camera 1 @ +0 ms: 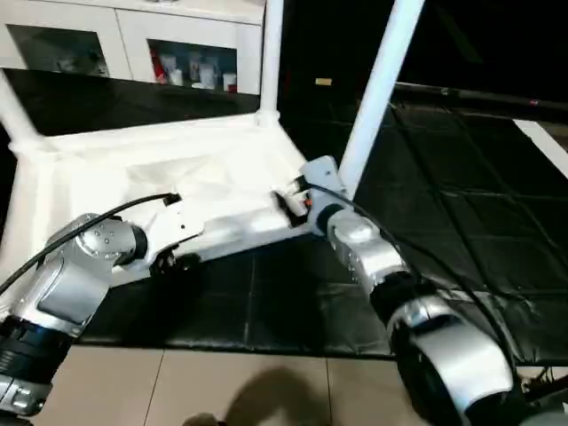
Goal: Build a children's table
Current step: Rotate table base
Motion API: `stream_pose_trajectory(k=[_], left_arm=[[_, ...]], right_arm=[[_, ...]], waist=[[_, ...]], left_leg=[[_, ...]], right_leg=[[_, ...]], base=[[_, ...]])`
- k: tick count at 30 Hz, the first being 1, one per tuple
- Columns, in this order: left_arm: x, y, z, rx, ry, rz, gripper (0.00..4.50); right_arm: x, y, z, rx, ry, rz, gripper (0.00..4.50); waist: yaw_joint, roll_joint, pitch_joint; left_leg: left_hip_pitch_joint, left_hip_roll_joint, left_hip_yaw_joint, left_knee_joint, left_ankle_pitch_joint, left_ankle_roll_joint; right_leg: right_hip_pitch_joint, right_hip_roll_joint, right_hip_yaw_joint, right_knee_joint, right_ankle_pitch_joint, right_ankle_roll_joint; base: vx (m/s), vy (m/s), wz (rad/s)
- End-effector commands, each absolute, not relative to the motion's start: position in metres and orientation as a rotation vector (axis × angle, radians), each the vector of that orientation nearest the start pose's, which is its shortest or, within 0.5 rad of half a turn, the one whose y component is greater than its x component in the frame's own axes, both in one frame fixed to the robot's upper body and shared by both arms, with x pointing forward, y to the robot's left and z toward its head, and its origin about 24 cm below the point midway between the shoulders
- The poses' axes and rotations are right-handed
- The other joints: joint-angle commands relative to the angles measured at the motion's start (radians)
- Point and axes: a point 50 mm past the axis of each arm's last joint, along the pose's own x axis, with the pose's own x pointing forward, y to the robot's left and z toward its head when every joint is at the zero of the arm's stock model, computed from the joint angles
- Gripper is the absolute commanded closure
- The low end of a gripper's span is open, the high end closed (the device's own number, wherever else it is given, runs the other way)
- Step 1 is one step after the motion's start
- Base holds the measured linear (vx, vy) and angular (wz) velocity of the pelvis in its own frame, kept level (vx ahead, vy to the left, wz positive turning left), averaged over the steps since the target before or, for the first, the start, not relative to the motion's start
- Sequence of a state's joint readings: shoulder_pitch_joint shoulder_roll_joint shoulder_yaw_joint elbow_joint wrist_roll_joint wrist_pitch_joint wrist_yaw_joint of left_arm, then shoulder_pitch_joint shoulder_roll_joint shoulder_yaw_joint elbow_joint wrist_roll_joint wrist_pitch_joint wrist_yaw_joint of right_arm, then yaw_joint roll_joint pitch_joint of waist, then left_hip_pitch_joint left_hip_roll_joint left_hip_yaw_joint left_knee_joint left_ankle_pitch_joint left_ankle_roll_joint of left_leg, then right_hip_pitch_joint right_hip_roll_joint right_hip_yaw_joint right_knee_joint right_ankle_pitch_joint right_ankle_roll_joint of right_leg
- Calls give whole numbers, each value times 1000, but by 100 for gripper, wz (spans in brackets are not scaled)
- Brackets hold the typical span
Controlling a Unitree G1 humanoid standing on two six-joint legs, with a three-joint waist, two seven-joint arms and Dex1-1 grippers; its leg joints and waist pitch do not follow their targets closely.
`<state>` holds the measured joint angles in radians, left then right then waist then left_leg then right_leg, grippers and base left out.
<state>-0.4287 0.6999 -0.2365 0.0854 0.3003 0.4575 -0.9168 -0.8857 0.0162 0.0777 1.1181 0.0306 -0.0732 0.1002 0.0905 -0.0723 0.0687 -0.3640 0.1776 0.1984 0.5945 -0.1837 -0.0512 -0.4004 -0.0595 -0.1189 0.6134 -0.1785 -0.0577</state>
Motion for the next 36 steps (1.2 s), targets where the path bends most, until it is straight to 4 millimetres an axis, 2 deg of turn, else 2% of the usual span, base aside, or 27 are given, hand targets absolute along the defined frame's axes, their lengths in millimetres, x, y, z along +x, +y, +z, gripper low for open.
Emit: stream_pose_trajectory(k=[1, 2, 5, 8, 9, 11, 13, 15, 17, 20, 21, 22, 24, 25, 26, 27, 28, 29, 30, 31, 32, 33, 34, 35, 36], left_arm=[[314, 226, 111, 927, 519, -628, 153], [315, 225, 112, 926, 509, -619, 153], [325, 224, 114, 954, 440, -573, 153], [331, 219, 115, 965, 374, -555, 153], [333, 218, 115, 964, 356, -552, 153], [336, 211, 115, 919, 308, -540, 153], [338, 206, 113, 859, 273, -517, 153], [338, 200, 113, 766, 209, -486, 153], [336, 196, 115, 699, 162, -480, 153], [326, 187, 117, 556, 113, -563, 153], [321, 183, 116, 495, 96, -604, 153], [314, 182, 114, 434, 96, -639, 153], [299, 181, 108, 337, 118, -703, 153], [287, 184, 102, 266, 149, -722, 153], [274, 190, 96, 199, 173, -729, 153], [271, 192, 94, 181, 179, -728, 122], [266, 198, 92, 152, 191, -706, 117], [262, 205, 90, 124, 204, -678, 117], [260, 209, 88, 120, 211, -667, 117], [254, 221, 86, 123, 239, -634, 117], [253, 223, 85, 125, 244, -628, 92], [246, 237, 84, 169, 304, -588, 81], [239, 252, 84, 220, 375, -552, 81], [233, 265, 85, 253, 440, -510, 77], [228, 277, 88, 277, 497, -479, 66]], right_arm=[[384, -90, 62, -139, 210, 243, 0], [384, -92, 62, -139, 213, 229, 0], [388, -123, 61, -165, 227, 103, 0], [389, -140, 62, -172, 228, 61, 0], [390, -143, 63, -173, 227, 54, 0], [390, -146, 64, -158, 219, 72, 0], [389, -147, 63, -143, 215, 103, 0], [385, -151, 56, -139, 221, 133, 0], [381, -153, 51, -133, 221, 149, 0], [377, -153, 50, -140, 167, 213, 0], [375, -151, 51, -120, 136, 261, 0], [372, -150, 50, -104, 121, 296, 0], [368, -149, 52, -44, 65, 332, 0], [364, -149, 53, 10, 36, 366, 0], [359, -147, 54, 39, 7, 403, 0], [358, -147, 54, 43, -1, 415, 0], [355, -147, 55, 51, -17, 414, 0], [353, -146, 54, 65, -20, 415, 0], [352, -146, 54, 57, -20, 416, 0], [348, -146, 53, 36, -30, 424, 0], [347, -145, 53, 33, -32, 426, 0], [342, -144, 50, 29, -17, 460, 0], [337, -142, 48, 36, -2, 500, 0], [333, -140, 46, 62, 17, 541, 0], [328, -137, 44, 95, 36, 591, 0]], waist=[[-9, 35, -71], [-9, 34, -71], [-1, 33, -75], [7, 30, -76], [10, 30, -77], [10, 27, -77], [7, 22, -79], [2, 18, -79], [-3, 21, -80], [-8, 16, -82], [-8, 22, -82], [-10, 19, -83], [-14, 24, -79], [-16, 29, -78], [-18, 27, -76], [-23, 27, -72], [-23, 31, -72], [-26, 29, -65], [-26, 30, -65], [-24, 30, -62], [-25, 28, -57], [-25, 28, -57], [-30, 21, -54], [-30, 19, -54], [-32, 22, -51]], left_leg=[[28, 72, -36, -73, -227, -65], [27, 71, -36, -74, -225, -64], [32, 69, -31, -68, -213, -57], [25, 69, -32, -68, -201, -49], [28, 71, -31, -67, -200, -51], [25, 71, -32, -67, -197, -51], [12, 71, -35, -66, -175, -42], [8, 70, -35, -63, -172, -29], [7, 69, -35, -60, -163, -12], [-2, 70, -36, -58, -141, 1], [4, 69, -33, -56, -152, 8], [0, 70, -33, -55, -150, 13], [4, 74, -33, -58, -158, 31], [5, 76, -34, -58, -171, 34], [2, 79, -34, -60, -177, 37], [6, 77, -34, -63, -202, 37], [11, 74, -33, -63, -217, 34], [12, 72, -32, -67, -245, 29], [15, 70, -33, -66, -261, 25], [23, 70, -34, -67, -293, 16], [21, 70, -38, -70, -318, 7], [21, 70, -38, -70, -318, 7], [22, 68, -42, -71, -348, 3], [22, 67, -44, -72, -347, 5], [24, 67, -44, -73, -355, 7]], right_leg=[[43, -111, 90, -67, -215, -134], [43, -109, 89, -67, -215, -132], [38, -108, 90, -66, -182, -139], [43, -105, 87, -62, -172, -132], [43, -106, 87, -60, -166, -131], [45, -107, 87, -59, -160, -133], [55, -111, 86, -54, -139, -138], [57, -113, 86, -55, -144, -143], [57, -115, 85, -58, -138, -157], [64, -117, 85, -53, -120, -169], [58, -115, 85, -57, -120, -173], [62, -117, 85, -53, -109, -178], [56, -110, 85, -55, -106, -192], [58, -111, 87, -53, -110, -197], [60, -113, 88, -55, -114, -194], [55, -108, 86, -63, -160, -184], [50, -102, 86, -68, -188, -179], [48, -99, 85, -77, -243, -163], [46, -99, 84, -82, -280, -154], [39, -97, 83, -92, -342, -137], [38, -98, 82, -95, -393, -118], [38, -98, 82, -95, -393, -118], [37, -99, 82, -101, -469, -84], [37, -98, 83, -102, -493, -64], [33, -96, 83, -104, -507, -60]], base=[[0, 0, 0], [0, 0, 0], [0, 0, 0], [0, 0, 0], [0, 0, 0], [0, 0, 0], [0, 0, 0], [0, 0, 0], [0, 0, 0], [0, 0, 0], [0, 0, 0], [0, 0, 0], [0, 0, 0], [0, 0, 0], [0, 0, 0], [0, 0, 0], [0, 0, 0], [0, 0, 0], [0, 0, 0], [0, 0, 0], [0, 0, 0], [0, 0, 0], [0, 0, 0], [0, 0, 0], [0, 0, 0]])
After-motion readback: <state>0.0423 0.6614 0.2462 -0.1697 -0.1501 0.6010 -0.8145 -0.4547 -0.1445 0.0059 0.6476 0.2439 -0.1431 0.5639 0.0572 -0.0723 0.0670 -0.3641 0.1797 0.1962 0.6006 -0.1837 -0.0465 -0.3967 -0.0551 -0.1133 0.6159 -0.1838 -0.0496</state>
